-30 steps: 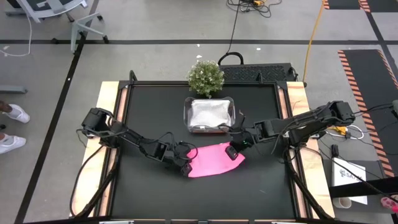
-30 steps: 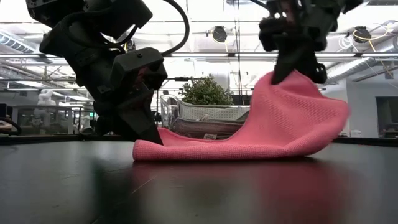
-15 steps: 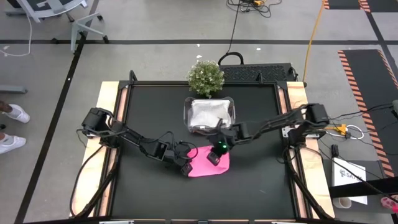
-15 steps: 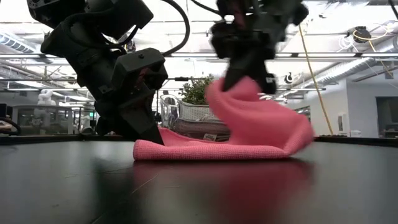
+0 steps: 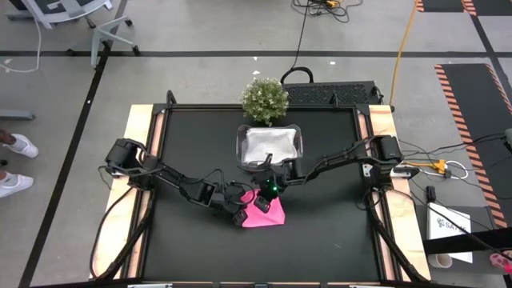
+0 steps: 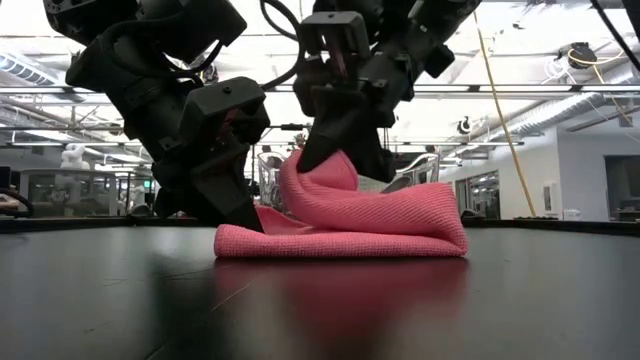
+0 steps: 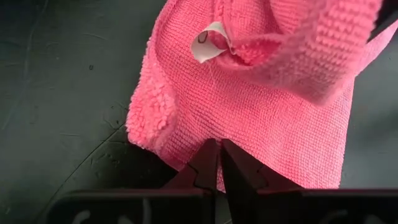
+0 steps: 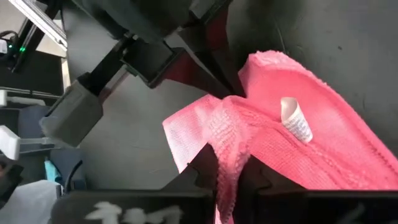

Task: Fold microfiber towels
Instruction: Fold the pink microfiber towel

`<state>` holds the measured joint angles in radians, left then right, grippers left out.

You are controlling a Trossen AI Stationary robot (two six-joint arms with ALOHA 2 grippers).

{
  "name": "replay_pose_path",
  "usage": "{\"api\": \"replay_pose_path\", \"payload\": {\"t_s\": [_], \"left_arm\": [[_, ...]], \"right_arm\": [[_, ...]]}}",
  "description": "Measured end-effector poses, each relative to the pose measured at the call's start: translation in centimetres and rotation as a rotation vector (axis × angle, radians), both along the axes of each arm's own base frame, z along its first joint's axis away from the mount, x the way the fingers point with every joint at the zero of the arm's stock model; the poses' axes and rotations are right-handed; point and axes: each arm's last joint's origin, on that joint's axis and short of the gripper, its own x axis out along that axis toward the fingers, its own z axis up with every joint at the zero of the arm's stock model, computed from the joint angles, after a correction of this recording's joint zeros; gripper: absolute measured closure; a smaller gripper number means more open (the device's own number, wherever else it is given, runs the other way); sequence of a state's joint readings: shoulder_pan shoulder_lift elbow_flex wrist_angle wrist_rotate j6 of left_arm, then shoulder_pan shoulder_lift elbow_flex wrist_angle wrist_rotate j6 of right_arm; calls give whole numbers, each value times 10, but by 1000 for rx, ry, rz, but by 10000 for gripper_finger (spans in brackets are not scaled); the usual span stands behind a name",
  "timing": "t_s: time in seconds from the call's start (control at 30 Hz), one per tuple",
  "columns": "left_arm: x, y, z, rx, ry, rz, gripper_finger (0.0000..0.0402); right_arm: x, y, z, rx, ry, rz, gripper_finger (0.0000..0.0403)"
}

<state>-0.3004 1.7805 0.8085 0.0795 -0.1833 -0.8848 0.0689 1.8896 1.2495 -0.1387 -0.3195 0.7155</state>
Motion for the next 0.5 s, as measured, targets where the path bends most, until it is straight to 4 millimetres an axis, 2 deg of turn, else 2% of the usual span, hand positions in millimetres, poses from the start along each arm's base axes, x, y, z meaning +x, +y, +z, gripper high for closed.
{"api": "replay_pose_path", "payload": {"t_s": [0.13,0.23,0.33,0.5], "left_arm": [[0,0,0,0,0,0,376],[0,0,0,-2,3,2,376],[-1,0,0,-6,7,8,376],[-1,0,0,-10,8,10,376]], "right_arm": [[-3,-4,7,-17,-10,10,380],[-13,-7,22,-26,20,-3,397],[-30,-10,39,-92,75,-33,395],[-69,-15,59,-198,275,-88,391]]}}
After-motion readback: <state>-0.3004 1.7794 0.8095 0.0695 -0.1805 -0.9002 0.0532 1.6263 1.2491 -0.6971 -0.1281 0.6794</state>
